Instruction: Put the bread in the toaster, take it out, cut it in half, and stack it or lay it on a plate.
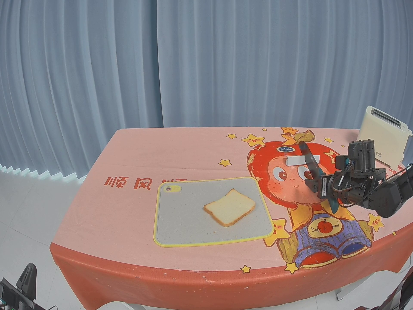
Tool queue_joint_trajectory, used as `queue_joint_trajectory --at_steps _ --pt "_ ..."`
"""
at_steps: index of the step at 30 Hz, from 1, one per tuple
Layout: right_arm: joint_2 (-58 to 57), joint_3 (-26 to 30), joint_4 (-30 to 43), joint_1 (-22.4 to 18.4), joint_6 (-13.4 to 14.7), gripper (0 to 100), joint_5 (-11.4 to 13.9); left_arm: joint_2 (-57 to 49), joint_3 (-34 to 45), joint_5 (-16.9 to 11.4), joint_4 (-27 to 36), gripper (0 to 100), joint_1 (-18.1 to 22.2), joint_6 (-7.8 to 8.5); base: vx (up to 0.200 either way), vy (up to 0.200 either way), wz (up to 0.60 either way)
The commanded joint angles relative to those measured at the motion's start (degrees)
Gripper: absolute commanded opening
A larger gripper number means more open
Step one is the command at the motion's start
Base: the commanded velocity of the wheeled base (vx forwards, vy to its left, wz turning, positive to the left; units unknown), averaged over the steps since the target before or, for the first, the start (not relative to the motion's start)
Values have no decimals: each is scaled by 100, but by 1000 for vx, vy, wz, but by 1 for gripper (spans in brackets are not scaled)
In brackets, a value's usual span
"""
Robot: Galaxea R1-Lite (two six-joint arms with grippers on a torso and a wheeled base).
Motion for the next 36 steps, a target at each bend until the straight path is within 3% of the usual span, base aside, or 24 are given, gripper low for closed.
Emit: queue_joint_trajectory --at_steps 1,16,29,36 --pt "32 9 7 3 2 0 0 -93 101 0 3 0 0 -1 0 0 0" --pt "-197 -61 7 -58 37 0 9 -93 101 0 -6 0 0 -1 0 0 0" --pt "-1120 -43 201 12 64 0 141 -93 101 0 3 0 0 -1 0 0 0" --pt "-1419 -8 394 223 90 0 334 -93 101 0 -6 0 0 -1 0 0 0"
